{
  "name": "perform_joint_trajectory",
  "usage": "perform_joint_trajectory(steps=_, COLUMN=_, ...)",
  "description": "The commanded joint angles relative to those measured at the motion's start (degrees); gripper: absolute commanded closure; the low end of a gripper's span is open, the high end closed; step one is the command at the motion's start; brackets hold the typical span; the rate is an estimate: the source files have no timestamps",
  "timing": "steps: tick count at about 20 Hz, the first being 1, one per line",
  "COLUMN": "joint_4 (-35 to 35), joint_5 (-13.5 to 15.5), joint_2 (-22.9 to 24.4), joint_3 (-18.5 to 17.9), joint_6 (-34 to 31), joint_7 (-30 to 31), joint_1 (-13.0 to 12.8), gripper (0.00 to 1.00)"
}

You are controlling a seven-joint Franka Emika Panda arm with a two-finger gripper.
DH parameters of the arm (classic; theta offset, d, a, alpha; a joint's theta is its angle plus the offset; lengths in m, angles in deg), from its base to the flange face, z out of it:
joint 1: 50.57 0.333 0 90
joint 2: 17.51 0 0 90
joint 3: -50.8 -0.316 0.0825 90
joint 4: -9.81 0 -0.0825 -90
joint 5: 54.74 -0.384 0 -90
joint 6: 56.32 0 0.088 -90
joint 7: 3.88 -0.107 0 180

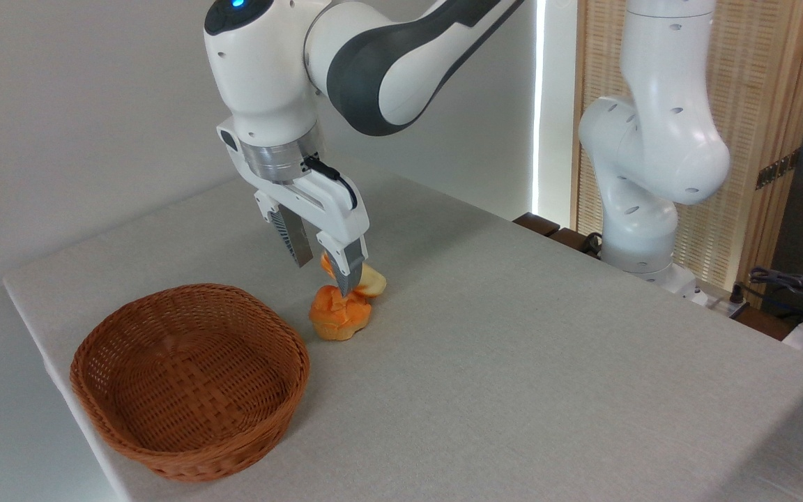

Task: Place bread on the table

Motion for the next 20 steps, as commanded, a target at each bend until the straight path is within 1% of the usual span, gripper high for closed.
perform_joint_trajectory(steps=1, joint_4=-2.0, joint_5=-0.2, joint_2=0.1, joint_3=-0.3, joint_6=0.6, joint_7=-1.2, joint_1=-0.2, gripper=0.00)
perform_joint_trajectory(steps=3, joint_4=-4.9, joint_5=0.0, joint_2=0.2, joint_3=-0.8, joint_6=0.5, joint_7=-1.2, joint_1=-0.1, gripper=0.00)
perform_joint_trajectory(steps=7, joint_4=-9.0, joint_5=-0.7, joint_2=0.5, joint_3=-0.9, joint_6=0.5, joint_7=-1.4, joint_1=0.1, gripper=0.00)
perform_joint_trajectory(steps=10, joint_4=-9.9, joint_5=-6.0, joint_2=0.7, joint_3=-0.9, joint_6=0.5, joint_7=-1.4, joint_1=0.3, gripper=0.00)
perform_joint_trajectory(steps=11, joint_4=-11.4, joint_5=-7.5, joint_2=0.7, joint_3=-0.8, joint_6=0.5, joint_7=-1.4, joint_1=0.3, gripper=0.00)
perform_joint_trajectory(steps=14, joint_4=-12.3, joint_5=-10.3, joint_2=0.6, joint_3=-1.5, joint_6=0.4, joint_7=-1.4, joint_1=0.5, gripper=0.00)
perform_joint_trajectory(steps=15, joint_4=-12.3, joint_5=-10.8, joint_2=0.6, joint_3=-1.7, joint_6=-0.2, joint_7=-1.4, joint_1=0.4, gripper=0.00)
perform_joint_trajectory(steps=18, joint_4=-12.2, joint_5=-10.9, joint_2=0.3, joint_3=-1.9, joint_6=-0.4, joint_7=-1.2, joint_1=0.5, gripper=0.00)
perform_joint_trajectory(steps=20, joint_4=-12.2, joint_5=-9.7, joint_2=0.7, joint_3=-3.7, joint_6=-0.4, joint_7=-1.3, joint_1=0.5, gripper=0.00)
